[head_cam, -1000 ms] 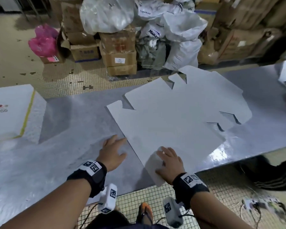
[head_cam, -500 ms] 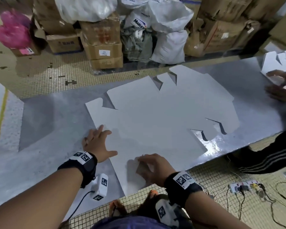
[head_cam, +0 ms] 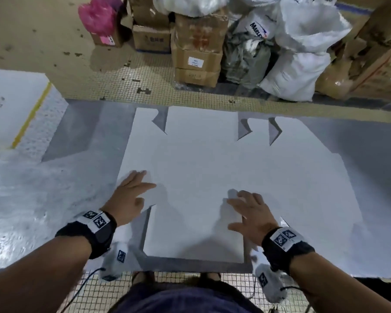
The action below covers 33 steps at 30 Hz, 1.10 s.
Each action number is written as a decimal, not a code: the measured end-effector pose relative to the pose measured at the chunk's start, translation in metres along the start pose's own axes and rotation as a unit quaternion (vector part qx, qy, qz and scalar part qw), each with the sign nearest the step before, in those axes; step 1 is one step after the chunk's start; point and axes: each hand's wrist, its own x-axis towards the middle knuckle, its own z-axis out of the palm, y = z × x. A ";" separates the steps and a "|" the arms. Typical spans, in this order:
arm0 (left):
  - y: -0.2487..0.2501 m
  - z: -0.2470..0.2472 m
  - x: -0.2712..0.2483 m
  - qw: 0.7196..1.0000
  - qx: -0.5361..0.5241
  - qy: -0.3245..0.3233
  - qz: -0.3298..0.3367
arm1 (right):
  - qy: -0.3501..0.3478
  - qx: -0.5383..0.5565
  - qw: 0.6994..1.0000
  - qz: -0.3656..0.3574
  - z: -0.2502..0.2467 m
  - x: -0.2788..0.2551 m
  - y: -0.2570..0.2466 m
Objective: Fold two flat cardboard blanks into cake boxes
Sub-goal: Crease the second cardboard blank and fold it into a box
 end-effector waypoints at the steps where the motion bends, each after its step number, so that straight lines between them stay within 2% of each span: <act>1: 0.005 0.005 -0.004 1.000 0.013 -0.021 -0.016 | -0.006 -0.021 1.000 -0.022 0.000 0.001 0.005; 4: 0.016 0.011 -0.014 0.989 0.089 -0.066 -0.094 | -0.003 -0.061 0.997 -0.056 0.005 -0.001 0.014; 7: 0.019 0.015 -0.024 0.979 0.104 -0.060 -0.164 | 0.024 -0.067 0.994 -0.077 0.015 -0.004 0.017; 9: 0.020 0.018 -0.033 0.973 0.041 -0.015 -0.228 | 0.021 -0.057 0.995 -0.080 0.017 -0.003 0.019; 11: 0.025 0.020 -0.039 0.958 -0.016 0.056 -0.281 | 0.006 -0.059 0.995 -0.076 0.017 -0.001 0.021; 15: 0.036 0.006 -0.034 0.921 -0.141 0.176 -0.317 | -0.003 -0.027 0.997 -0.070 0.010 0.000 0.018; 19: 0.037 -0.021 -0.024 0.879 -0.245 0.237 -0.333 | -0.001 0.020 0.998 -0.058 0.005 -0.001 0.014; 21: 0.037 -0.037 -0.023 0.859 -0.310 0.248 -0.323 | 0.002 0.032 0.998 -0.050 0.005 -0.003 0.012; 22: 0.038 -0.046 -0.022 0.860 -0.331 0.245 -0.303 | 0.008 0.038 0.998 -0.046 0.006 -0.003 0.011; 24: 0.047 -0.061 -0.023 0.878 -0.346 0.215 -0.251 | 0.023 0.055 0.998 -0.033 0.007 -0.004 0.008; 27: 0.073 -0.073 -0.022 0.898 -0.384 0.136 -0.167 | 0.027 0.060 0.998 0.000 0.013 -0.003 0.001; 33: 0.107 -0.040 -0.003 0.933 -0.355 0.004 -0.057 | 0.015 0.056 0.998 0.032 0.017 -0.005 -0.006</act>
